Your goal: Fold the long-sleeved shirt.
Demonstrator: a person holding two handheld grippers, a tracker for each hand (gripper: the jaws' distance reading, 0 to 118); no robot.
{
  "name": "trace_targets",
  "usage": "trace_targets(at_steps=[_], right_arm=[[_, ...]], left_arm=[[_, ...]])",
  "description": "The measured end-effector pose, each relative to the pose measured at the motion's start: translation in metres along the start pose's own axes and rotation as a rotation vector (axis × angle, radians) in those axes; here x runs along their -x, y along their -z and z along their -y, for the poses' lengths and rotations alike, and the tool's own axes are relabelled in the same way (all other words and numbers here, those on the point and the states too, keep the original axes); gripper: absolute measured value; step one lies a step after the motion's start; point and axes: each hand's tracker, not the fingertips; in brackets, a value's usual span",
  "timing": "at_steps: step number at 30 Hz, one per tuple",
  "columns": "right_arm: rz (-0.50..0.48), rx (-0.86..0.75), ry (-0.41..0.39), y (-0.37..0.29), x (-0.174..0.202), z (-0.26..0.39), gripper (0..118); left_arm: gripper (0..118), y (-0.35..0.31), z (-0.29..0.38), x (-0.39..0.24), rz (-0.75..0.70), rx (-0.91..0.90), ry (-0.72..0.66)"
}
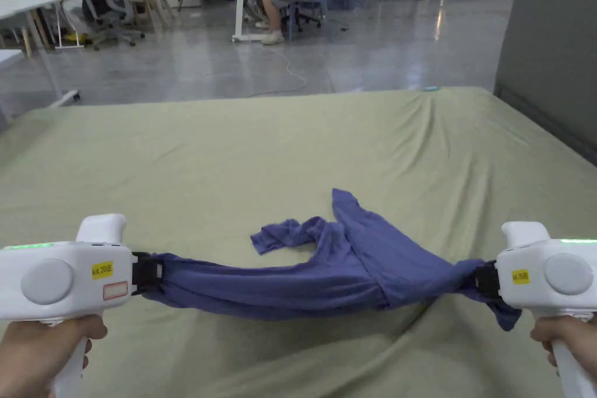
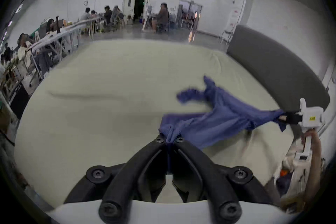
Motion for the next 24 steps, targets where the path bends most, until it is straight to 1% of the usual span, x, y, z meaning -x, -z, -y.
trace_targets(at_steps=[2,4,7,8,10,11,13,15,16,17,18,19,20,21,22,24], right_arm=[[0.013,0.055,-0.017,0.0,-0.004,0.037,10],[0.026,0.117,-0.008,-0.002,-0.007,0.071,10],[0.003,0.173,-0.007,-0.009,-0.011,0.107,10],[0.013,0.206,-0.018,-0.008,-0.01,0.114,10],[0.062,0.256,-0.075,-0.003,-0.008,0.124,10],[0.075,0.27,-0.086,-0.002,-0.005,0.125,10],[0.068,0.269,-0.066,0.005,-0.003,0.121,10],[0.075,0.275,-0.075,0.003,-0.001,0.117,11],[0.074,0.261,-0.076,-0.003,-0.001,0.116,31],[0.076,0.246,-0.076,-0.009,-0.001,0.115,59],[0.081,0.237,-0.079,-0.017,-0.001,0.114,90],[0.082,0.214,-0.084,-0.026,-0.002,0.111,106],[0.074,0.165,-0.09,-0.037,-0.002,0.107,106],[0.074,0.133,-0.087,-0.045,-0.001,0.104,106],[0.083,0.104,-0.084,-0.054,-0.001,0.099,106],[0.065,0.074,-0.069,-0.066,0.0,0.091,106]], left_arm=[[0,0.002,0.043,0.005,-0.025,0.087,0.024],[0,0.001,0.08,0.009,-0.03,0.178,0.022],[0,-0.004,0.126,0.011,-0.01,0.258,0.016],[0,-0.004,0.134,0.01,-0.013,0.269,0.027],[0,-0.005,0.149,0.009,-0.029,0.278,0.046],[0,-0.005,0.151,0.01,-0.027,0.281,0.05],[0,-0.006,0.151,0.011,-0.015,0.274,0.031],[0,-0.009,0.143,0.011,-0.018,0.248,0.02],[7,-0.013,0.138,0.011,-0.013,0.232,0.015],[32,-0.018,0.135,0.009,-0.005,0.21,0.014],[71,-0.022,0.13,0.007,-0.003,0.191,0.024],[115,-0.025,0.126,0.005,-0.012,0.17,0.035],[118,-0.03,0.121,0.002,-0.015,0.132,0.042],[118,-0.039,0.117,0.0,-0.015,0.119,0.052],[118,-0.043,0.111,-0.004,0.014,0.08,0.056],[118,-0.046,0.101,-0.011,0.014,0.087,0.056]])
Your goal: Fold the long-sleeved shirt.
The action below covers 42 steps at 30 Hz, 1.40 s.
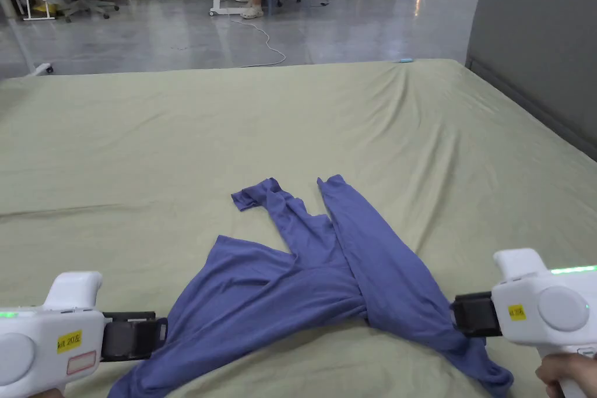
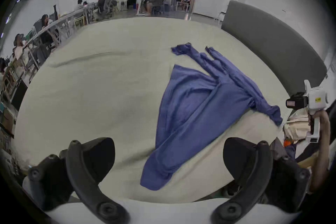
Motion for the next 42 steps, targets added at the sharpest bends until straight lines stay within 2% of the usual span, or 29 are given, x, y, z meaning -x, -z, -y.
trace_targets(at_steps=[1,2,3,4,5,10,11,13,14,16,19,20,21,22,25,29,30,31,32,33,34,36,39,42], right_arm=[[-0.019,-0.021,0.016,-0.005,0.0,-0.003,101],[-0.041,-0.047,0.037,-0.009,0.001,-0.005,84],[-0.067,-0.06,0.053,-0.01,0.0,-0.007,55],[-0.085,-0.058,0.062,-0.011,0.001,-0.008,6],[-0.083,-0.044,0.067,-0.008,0.002,-0.007,0],[-0.094,-0.025,0.045,0.004,0.006,0.005,0],[-0.096,-0.021,0.044,0.005,0.006,0.005,0],[-0.09,-0.002,0.042,0.011,0.006,0.007,0],[-0.084,0.002,0.04,0.013,0.006,0.008,0],[-0.082,0.008,0.04,0.013,0.007,0.006,0],[-0.088,0.014,0.041,0.017,0.009,0.003,0],[-0.085,0.016,0.039,0.018,0.01,0.002,0],[-0.083,0.016,0.035,0.02,0.011,0.0,0],[-0.081,0.018,0.029,0.023,0.013,-0.004,0],[-0.118,0.005,-0.02,0.028,0.029,-0.031,0],[-0.216,-0.064,-0.076,0.048,0.066,-0.093,3],[-0.239,-0.069,-0.093,0.058,0.079,-0.112,25],[-0.261,-0.054,-0.12,0.072,0.093,-0.132,69],[-0.283,-0.023,-0.149,0.087,0.106,-0.147,92],[-0.3,0.01,-0.19,0.107,0.122,-0.164,98],[-0.325,0.024,-0.222,0.123,0.136,-0.178,94],[-0.328,0.074,-0.264,0.158,0.165,-0.2,94],[-0.335,0.184,-0.282,0.208,0.196,-0.22,93],[-0.272,0.268,-0.292,0.251,0.212,-0.224,76]], left_arm=[[115,0.0,-0.001,-0.005,-0.005,0.007,0.002],[103,-0.001,-0.003,-0.008,-0.011,0.01,0.004],[75,0.0,-0.002,-0.011,-0.017,0.0,0.021],[21,0.001,-0.002,-0.015,-0.02,-0.01,0.041],[0,0.006,0.001,-0.016,-0.029,-0.008,0.043],[0,0.017,0.015,-0.017,-0.02,0.031,0.021],[20,0.019,0.018,-0.017,-0.033,0.033,0.024],[105,0.032,0.025,-0.009,-0.056,0.065,0.058],[108,0.039,0.03,-0.008,-0.069,0.101,0.071],[105,0.051,0.038,-0.005,-0.098,0.132,0.059],[104,0.073,0.049,0.001,-0.146,0.271,0.022],[98,0.077,0.053,0.0,-0.136,0.272,0.016],[84,0.082,0.055,0.003,-0.123,0.262,0.015],[52,0.085,0.059,0.003,-0.105,0.254,0.004],[0,0.081,0.055,0.0,-0.039,0.183,-0.023],[0,0.077,0.04,-0.002,-0.024,0.176,-0.013],[0,0.077,0.037,-0.001,-0.025,0.171,-0.015],[0,0.077,0.035,0.0,-0.021,0.171,-0.018],[0,0.077,0.033,0.002,-0.014,0.17,-0.025],[0,0.078,0.032,0.005,-0.009,0.167,-0.039],[0,0.078,0.031,0.006,-0.004,0.168,-0.047],[0,0.077,0.031,0.008,0.001,0.171,-0.062],[0,0.081,0.031,0.016,0.013,0.179,-0.087],[0,0.084,0.031,0.018,0.017,0.187,-0.085]])
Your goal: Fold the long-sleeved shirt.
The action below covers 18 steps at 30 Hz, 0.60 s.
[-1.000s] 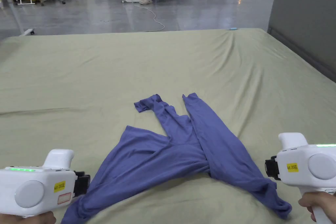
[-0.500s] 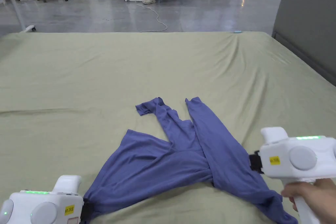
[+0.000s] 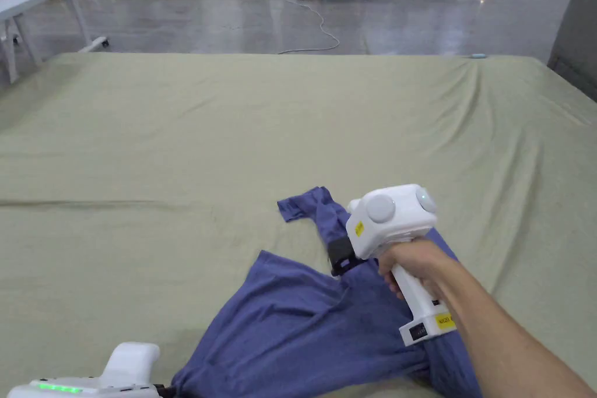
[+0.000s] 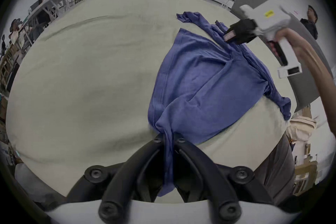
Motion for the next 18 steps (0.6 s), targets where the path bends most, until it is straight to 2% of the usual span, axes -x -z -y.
trace_targets(at_steps=[2,3,5,6,8,12,13,18], right_arm=[[0.052,0.053,-0.001,0.022,-0.001,0.0,73],[0.014,0.025,-0.003,0.021,-0.003,0.0,70],[0.021,0.035,0.01,0.006,-0.002,-0.003,68],[0.019,0.02,0.019,0.002,-0.004,-0.001,60],[-0.04,-0.033,0.045,-0.003,-0.01,0.004,0],[-0.015,-0.076,0.079,-0.023,-0.015,0.019,0],[-0.012,-0.121,0.068,-0.035,-0.017,0.022,0],[-0.048,-0.311,0.112,-0.126,-0.039,0.021,1]], left_arm=[[0,0.002,-0.003,0.002,0.0,0.008,0.003],[0,0.002,-0.004,0.004,0.001,0.009,0.002],[0,0.003,-0.008,0.005,-0.002,0.005,0.002],[0,0.004,-0.01,0.006,-0.001,0.001,0.001],[0,0.006,-0.013,0.005,0.001,-0.008,-0.005],[0,0.002,-0.024,0.003,-0.011,-0.044,-0.022],[0,-0.001,-0.029,0.004,-0.006,-0.069,-0.031],[0,-0.031,-0.084,0.001,-0.005,-0.236,-0.044]])
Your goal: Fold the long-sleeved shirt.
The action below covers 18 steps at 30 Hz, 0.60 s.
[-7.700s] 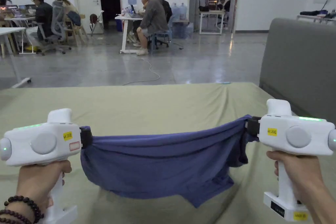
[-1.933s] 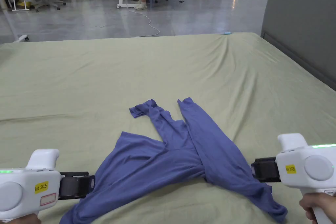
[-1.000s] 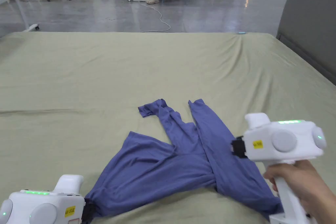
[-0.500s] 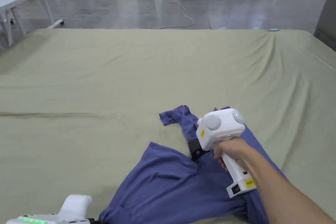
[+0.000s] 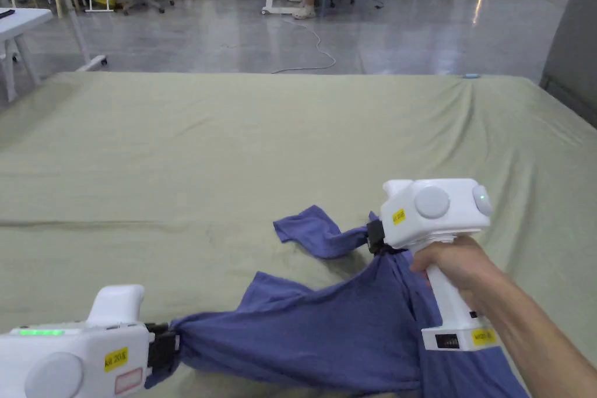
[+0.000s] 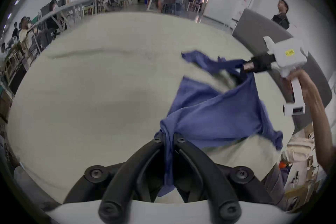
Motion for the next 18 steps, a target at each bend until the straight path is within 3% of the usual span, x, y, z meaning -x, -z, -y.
trace_targets(at_steps=[7,10,14,18], right_arm=[[0.072,-0.269,-0.049,-0.159,-0.025,-0.094,1],[0.141,-0.382,-0.083,-0.217,-0.033,-0.15,1],[0.185,-0.51,-0.036,-0.284,-0.039,-0.221,1],[0.235,-0.626,-0.008,-0.33,-0.041,-0.265,0]], left_arm=[[0,-0.05,-0.175,-0.057,0.018,-0.27,0.149],[0,-0.072,-0.253,-0.09,-0.063,-0.391,0.219],[0,-0.105,-0.354,-0.123,-0.005,-0.505,0.143],[0,-0.132,-0.424,-0.142,-0.049,-0.562,0.121]])
